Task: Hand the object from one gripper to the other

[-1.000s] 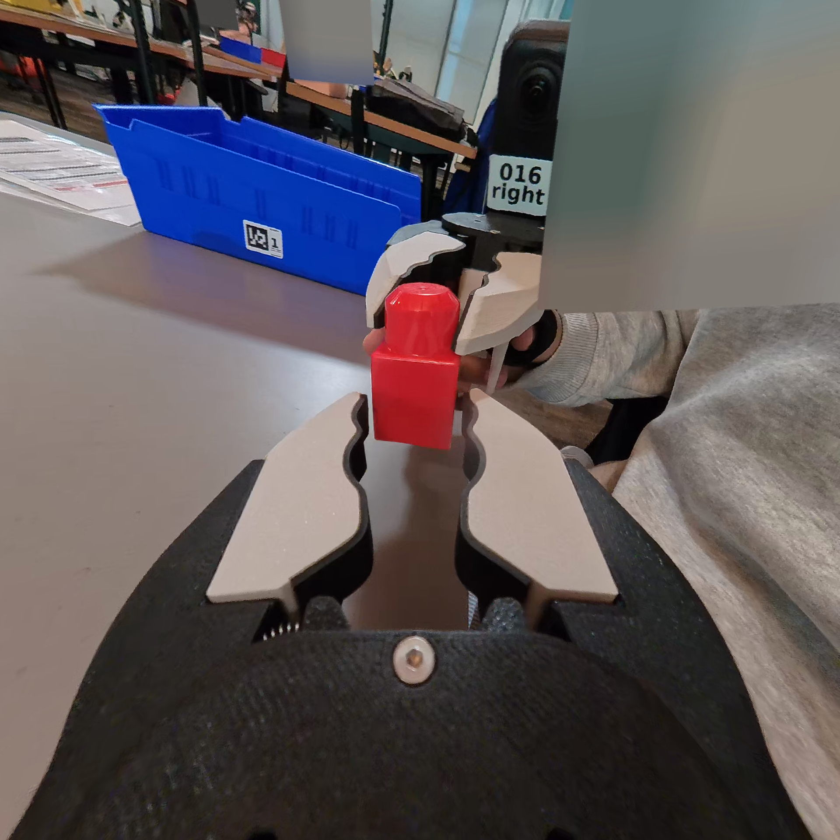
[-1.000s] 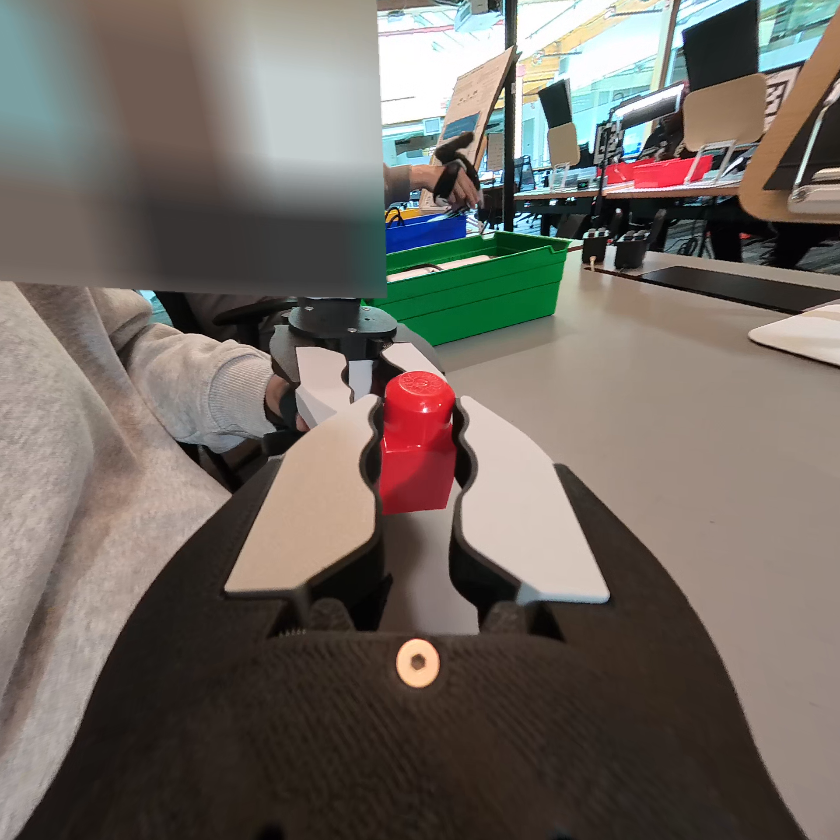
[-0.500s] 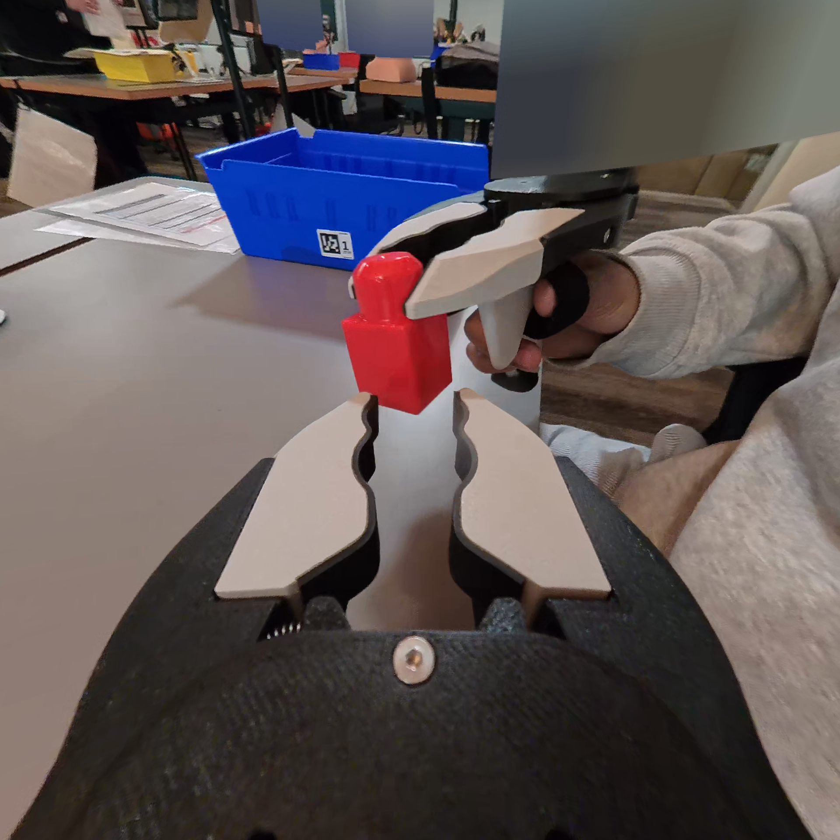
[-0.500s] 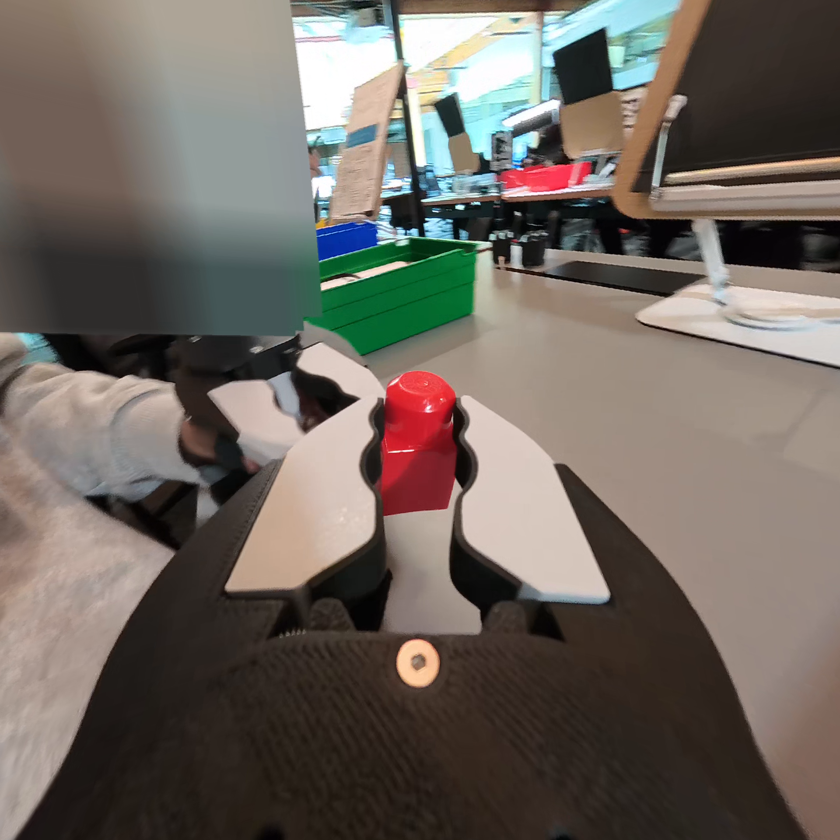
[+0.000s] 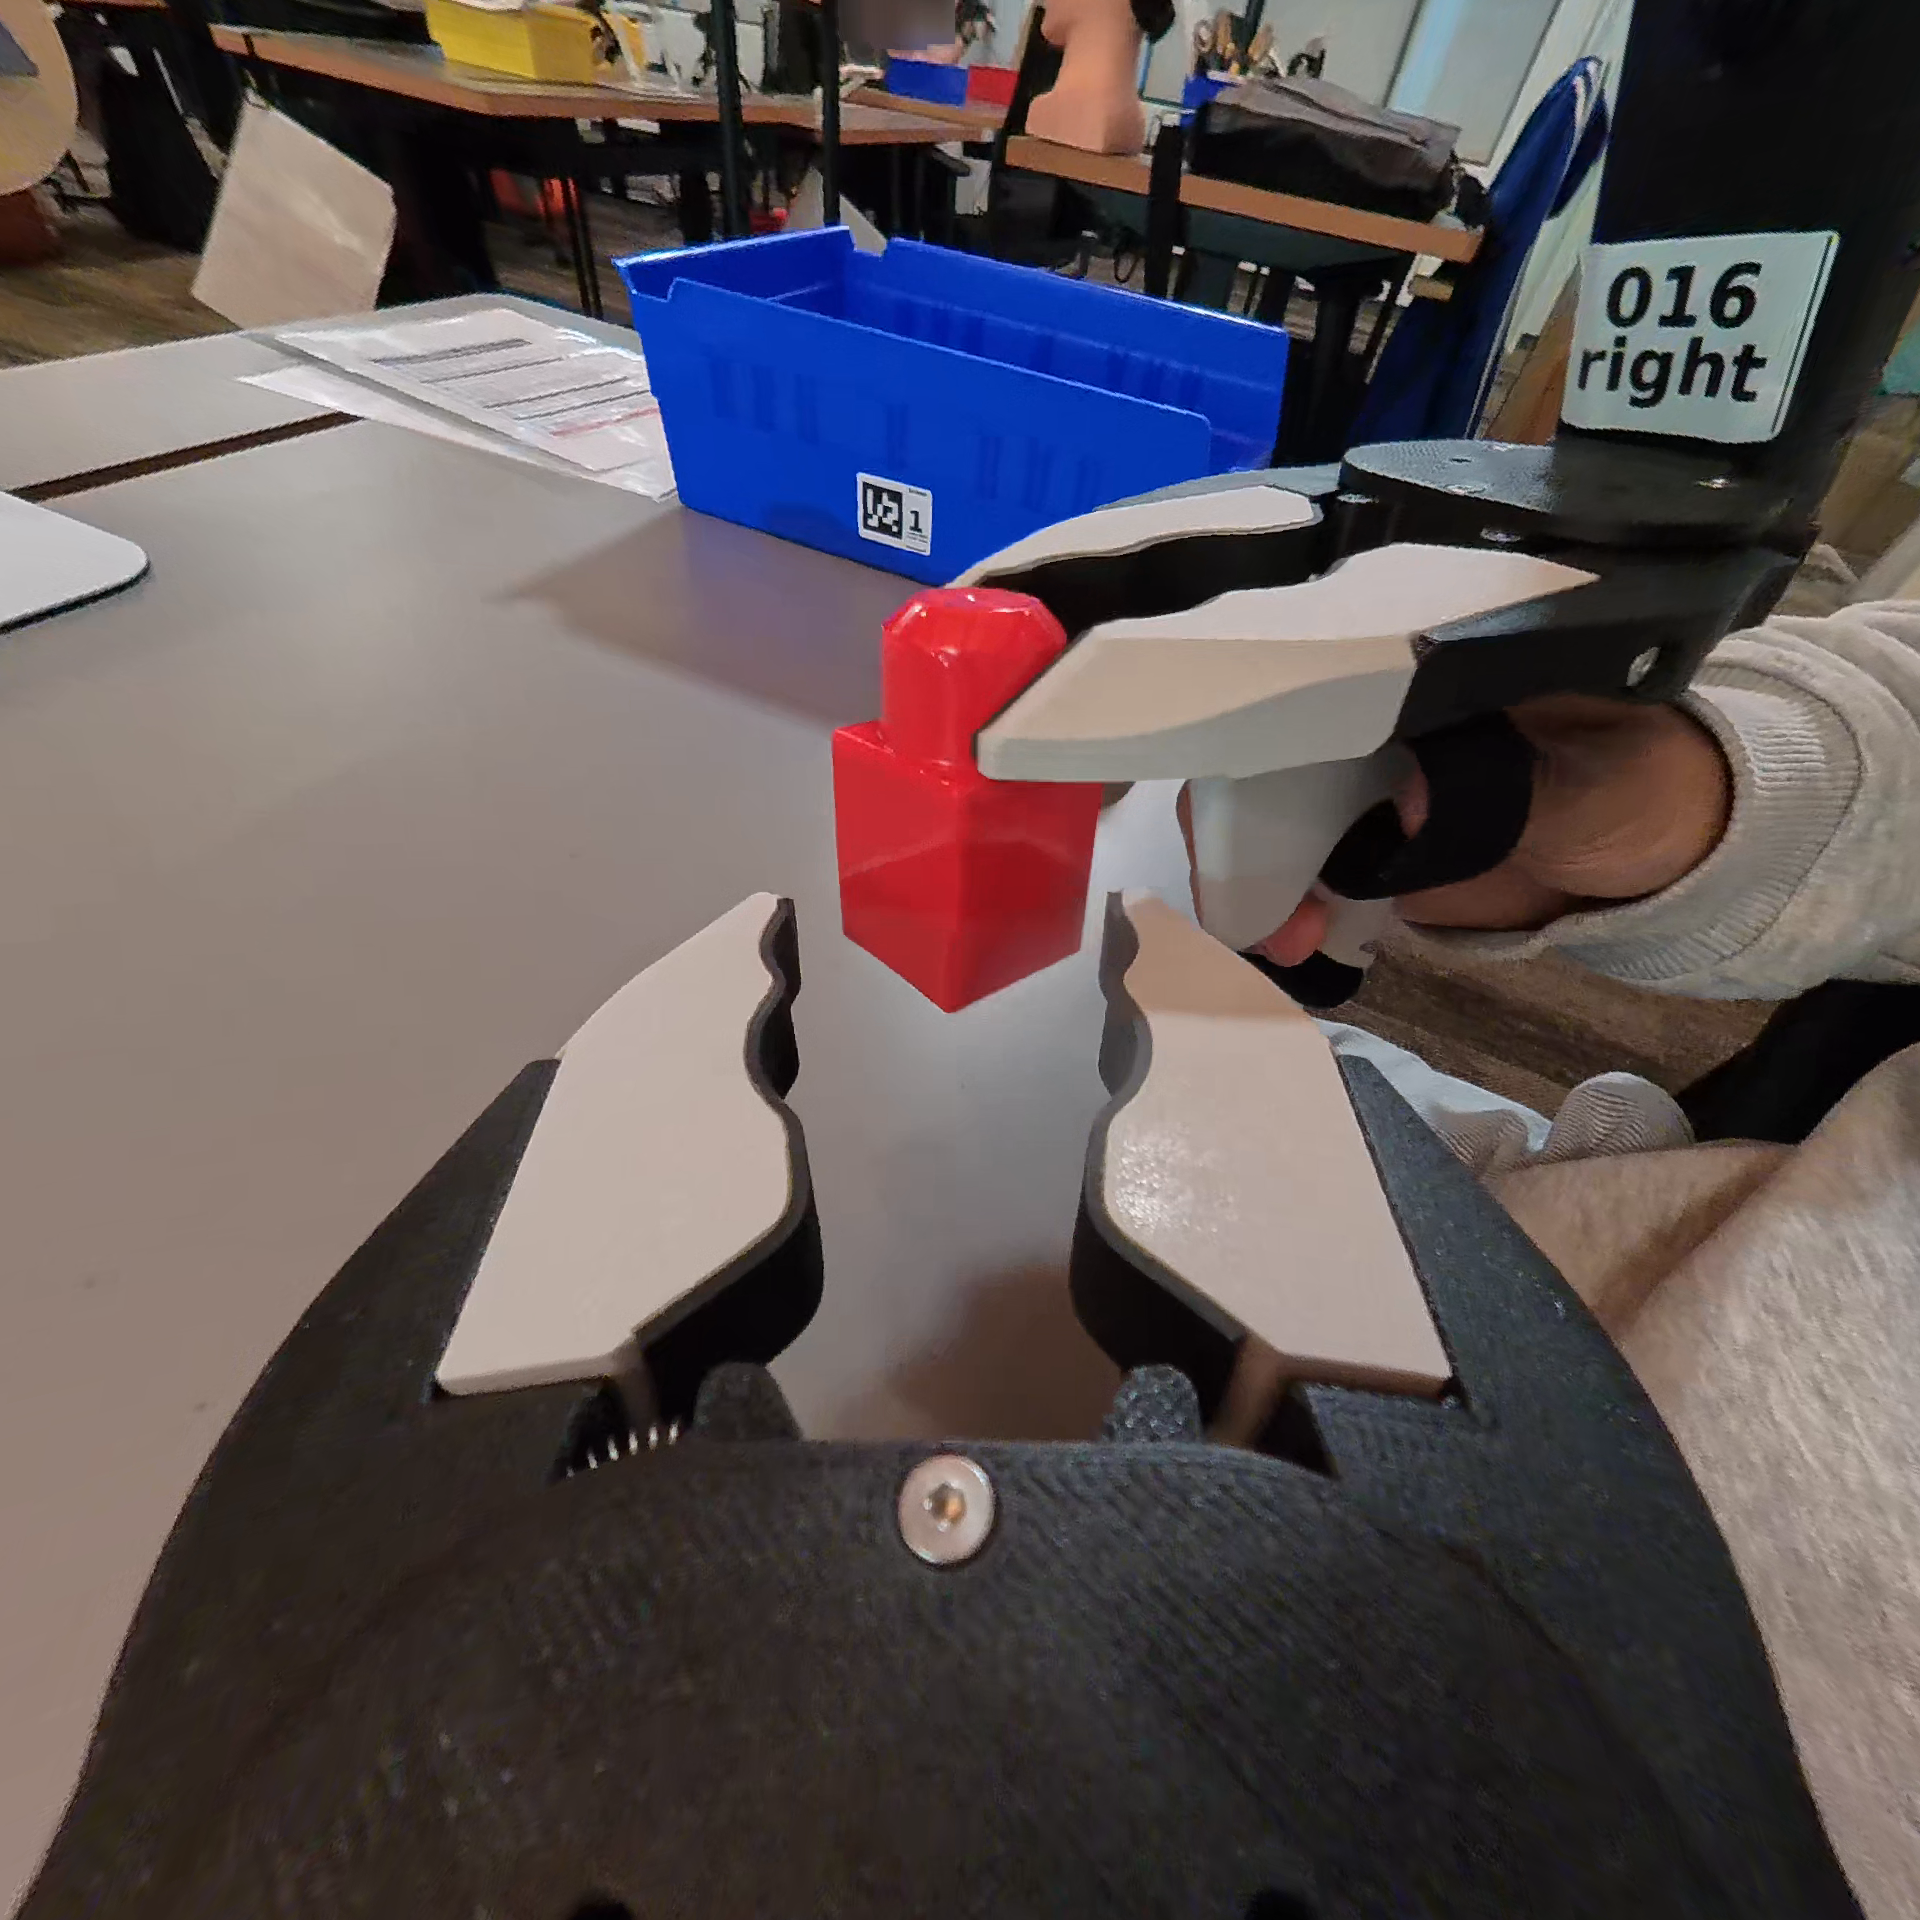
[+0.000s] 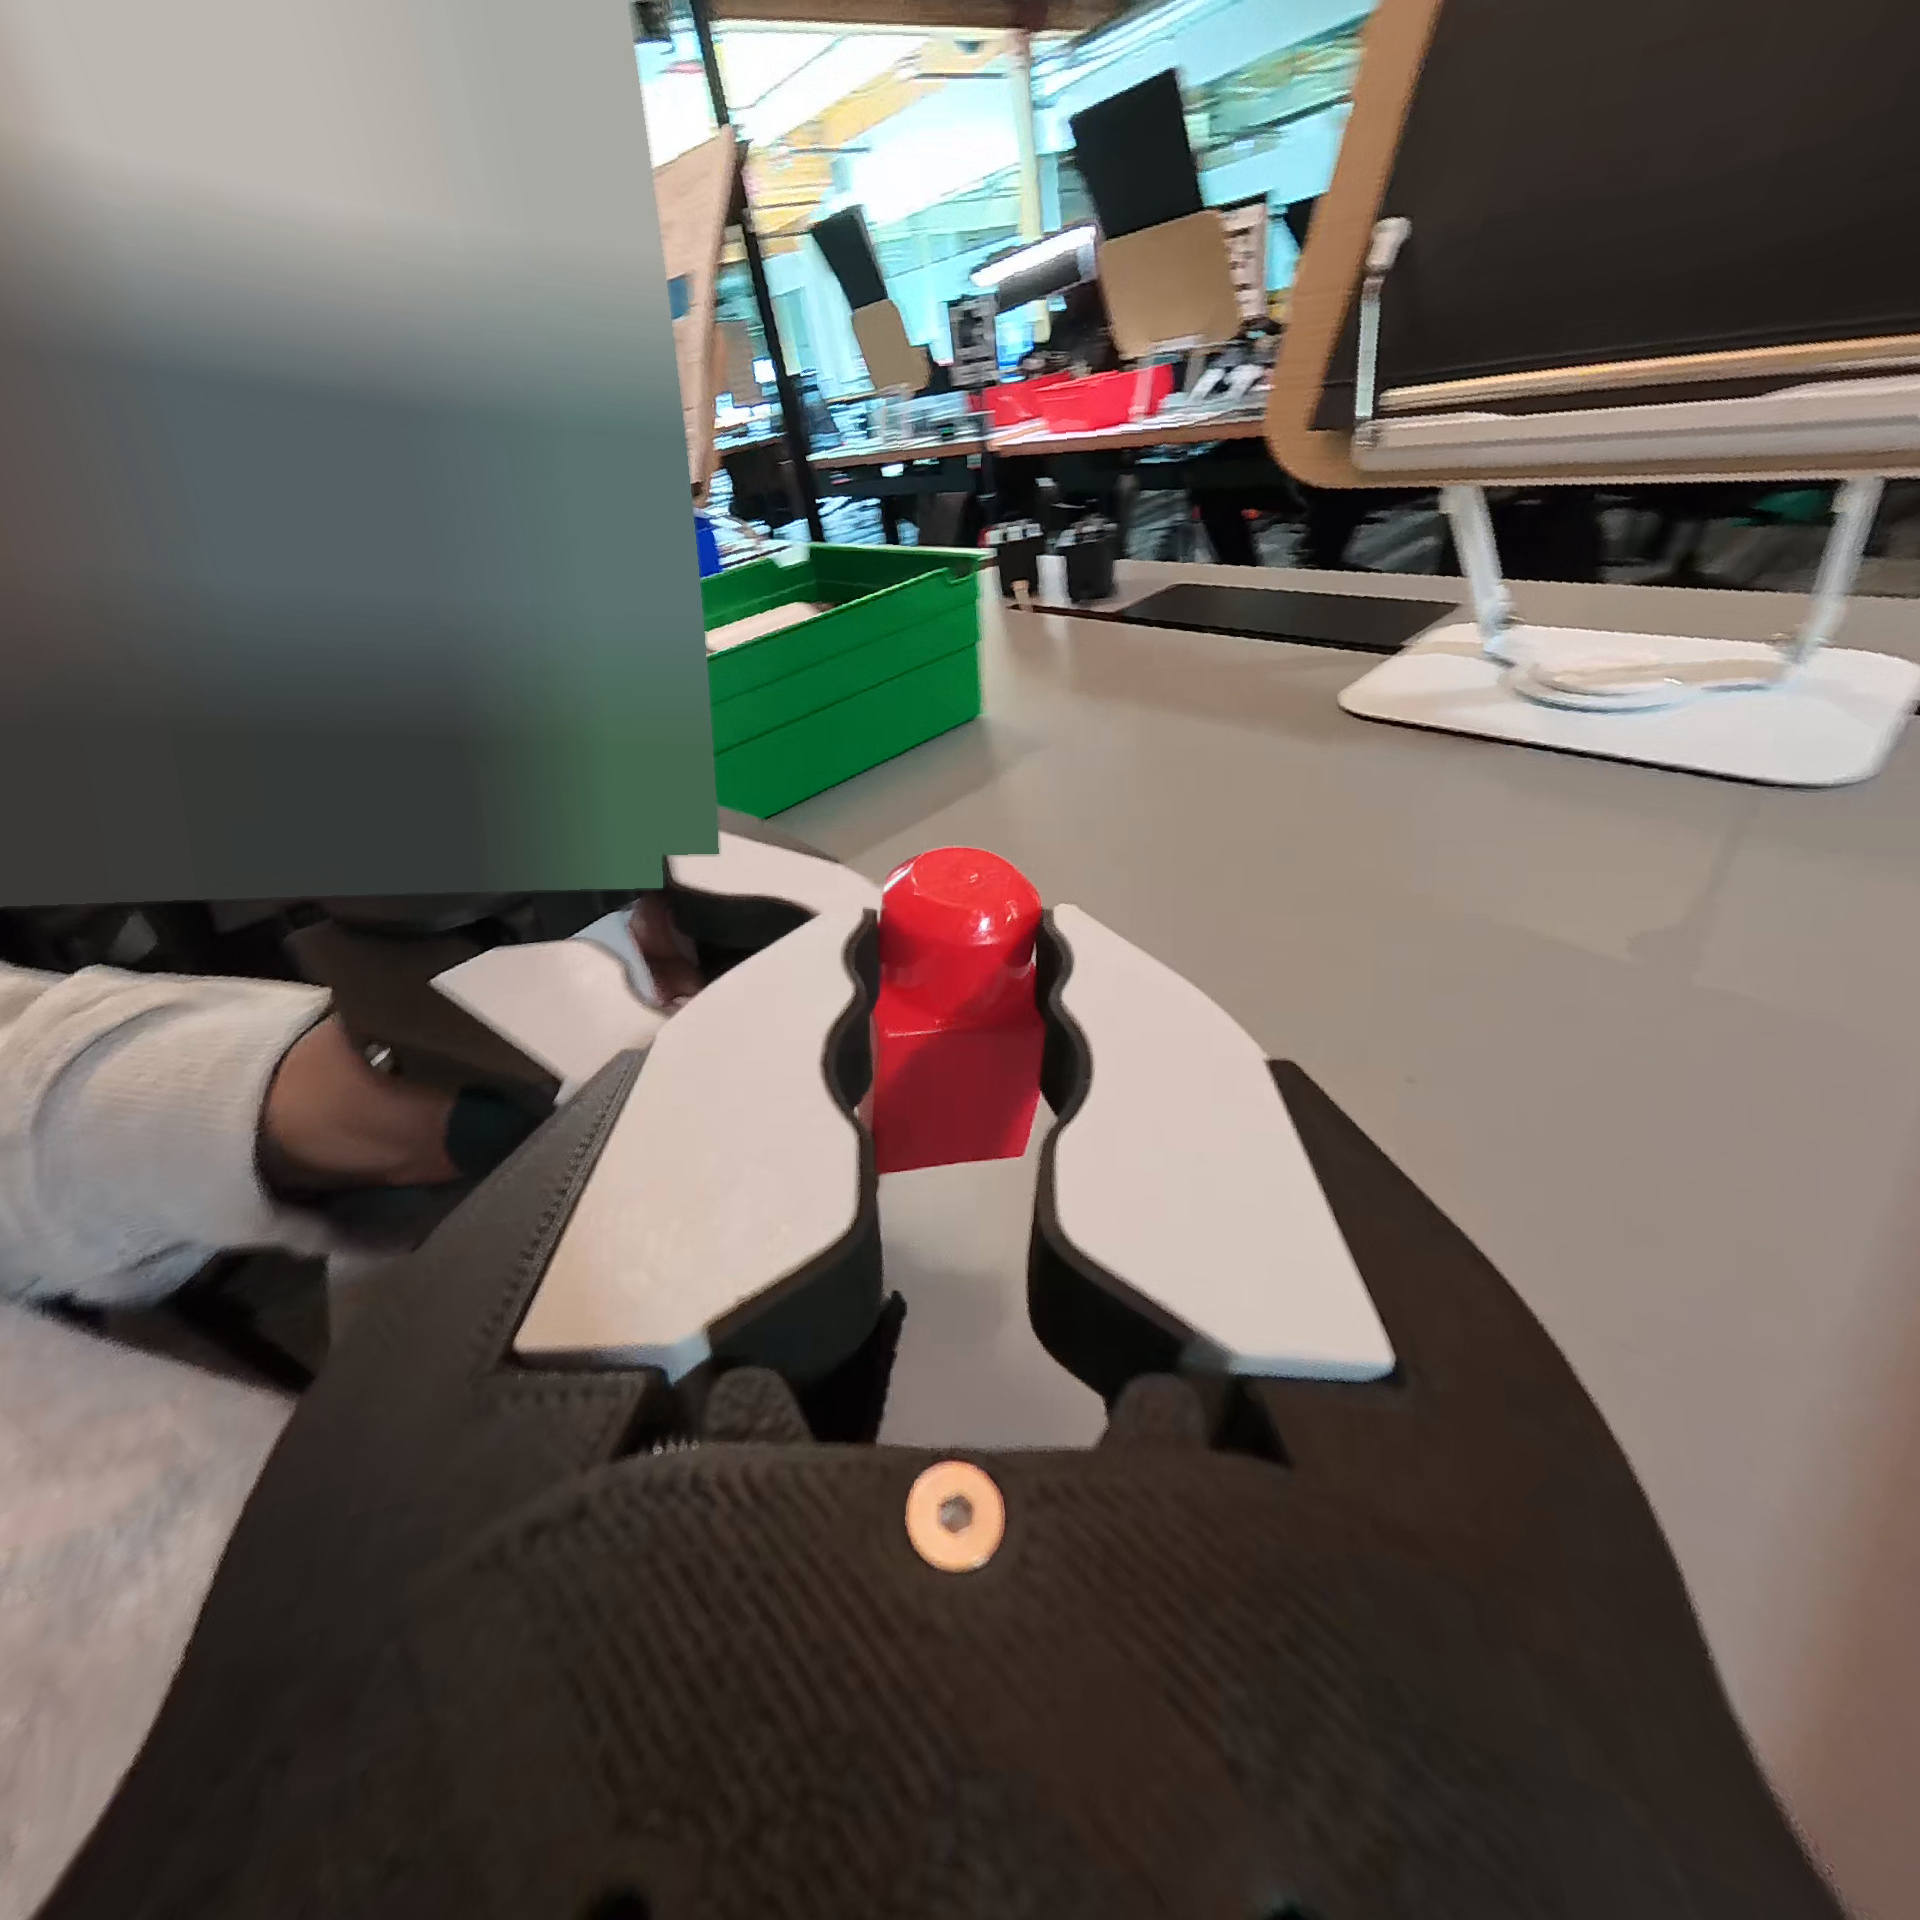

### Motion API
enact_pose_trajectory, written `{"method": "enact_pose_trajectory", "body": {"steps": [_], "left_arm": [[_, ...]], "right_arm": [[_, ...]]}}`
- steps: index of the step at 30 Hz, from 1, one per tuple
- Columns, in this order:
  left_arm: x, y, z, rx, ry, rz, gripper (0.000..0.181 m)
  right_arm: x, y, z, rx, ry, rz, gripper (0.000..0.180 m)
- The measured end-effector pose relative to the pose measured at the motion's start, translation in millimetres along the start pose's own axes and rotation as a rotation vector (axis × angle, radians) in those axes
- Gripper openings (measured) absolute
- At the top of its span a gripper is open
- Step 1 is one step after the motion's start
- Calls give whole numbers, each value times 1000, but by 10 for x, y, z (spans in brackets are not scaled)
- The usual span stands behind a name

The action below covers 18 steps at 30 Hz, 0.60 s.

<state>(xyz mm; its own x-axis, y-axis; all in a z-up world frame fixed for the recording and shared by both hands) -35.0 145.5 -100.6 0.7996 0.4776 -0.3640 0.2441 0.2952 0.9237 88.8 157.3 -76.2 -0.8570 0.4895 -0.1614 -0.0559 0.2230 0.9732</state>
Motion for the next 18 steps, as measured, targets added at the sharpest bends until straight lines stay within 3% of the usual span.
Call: {"method": "enact_pose_trajectory", "body": {"steps": [14, 18], "left_arm": [[-31, 41, 64, 104, 102, -7, 44], [-33, 44, 76, 111, 84, -7, 44]], "right_arm": [[24, -1, -92, -22, -39, 5, 29], [-11, 11, -80, -60, 34, 10, 54]]}}
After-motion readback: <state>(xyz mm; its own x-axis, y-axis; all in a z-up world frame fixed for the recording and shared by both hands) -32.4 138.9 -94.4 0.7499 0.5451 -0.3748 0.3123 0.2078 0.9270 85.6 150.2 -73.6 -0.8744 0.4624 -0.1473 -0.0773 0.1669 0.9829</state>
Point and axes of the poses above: each gripper's, where its closed fingertips meet, x out along the fingers, y out of its top, z = x × y across the jaws, the point moved 8 cm from there along -x, back along the fingers, and after that the axes turned 6 degrees about -z, right-handed, at the moved point
